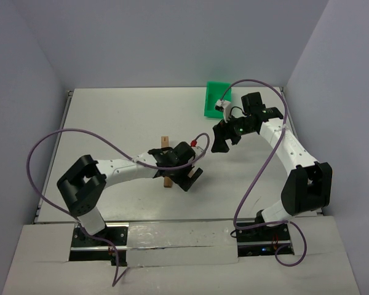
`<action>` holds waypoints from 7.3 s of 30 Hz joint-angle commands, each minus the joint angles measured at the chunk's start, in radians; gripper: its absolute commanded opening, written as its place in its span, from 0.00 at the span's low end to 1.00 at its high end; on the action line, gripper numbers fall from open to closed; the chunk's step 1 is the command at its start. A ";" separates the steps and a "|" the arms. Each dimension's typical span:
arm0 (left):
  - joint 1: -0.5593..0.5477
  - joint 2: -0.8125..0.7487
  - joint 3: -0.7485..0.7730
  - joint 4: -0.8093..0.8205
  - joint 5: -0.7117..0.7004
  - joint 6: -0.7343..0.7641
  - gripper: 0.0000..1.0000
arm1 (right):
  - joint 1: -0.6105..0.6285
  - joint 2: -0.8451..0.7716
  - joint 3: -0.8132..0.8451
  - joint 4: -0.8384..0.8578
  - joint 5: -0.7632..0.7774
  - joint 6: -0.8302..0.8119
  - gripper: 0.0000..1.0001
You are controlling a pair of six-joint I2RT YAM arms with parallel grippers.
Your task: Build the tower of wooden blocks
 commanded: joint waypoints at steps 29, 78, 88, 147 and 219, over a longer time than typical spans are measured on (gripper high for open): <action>0.279 -0.219 0.150 -0.506 0.763 1.672 0.90 | -0.090 0.030 0.096 0.029 -0.038 0.062 1.00; 0.204 0.258 0.346 -0.349 0.674 1.691 0.99 | -0.116 0.067 0.090 0.019 -0.068 0.019 1.00; 0.200 0.303 0.375 -0.365 0.673 1.691 0.99 | -0.121 0.076 0.092 0.019 -0.070 0.017 1.00; 0.426 -0.081 0.521 -0.607 0.609 1.184 0.00 | -0.127 0.128 0.133 0.009 -0.105 0.032 1.00; 0.517 0.181 0.550 -0.447 0.584 1.122 0.14 | -0.122 0.186 0.182 -0.011 -0.107 0.039 1.00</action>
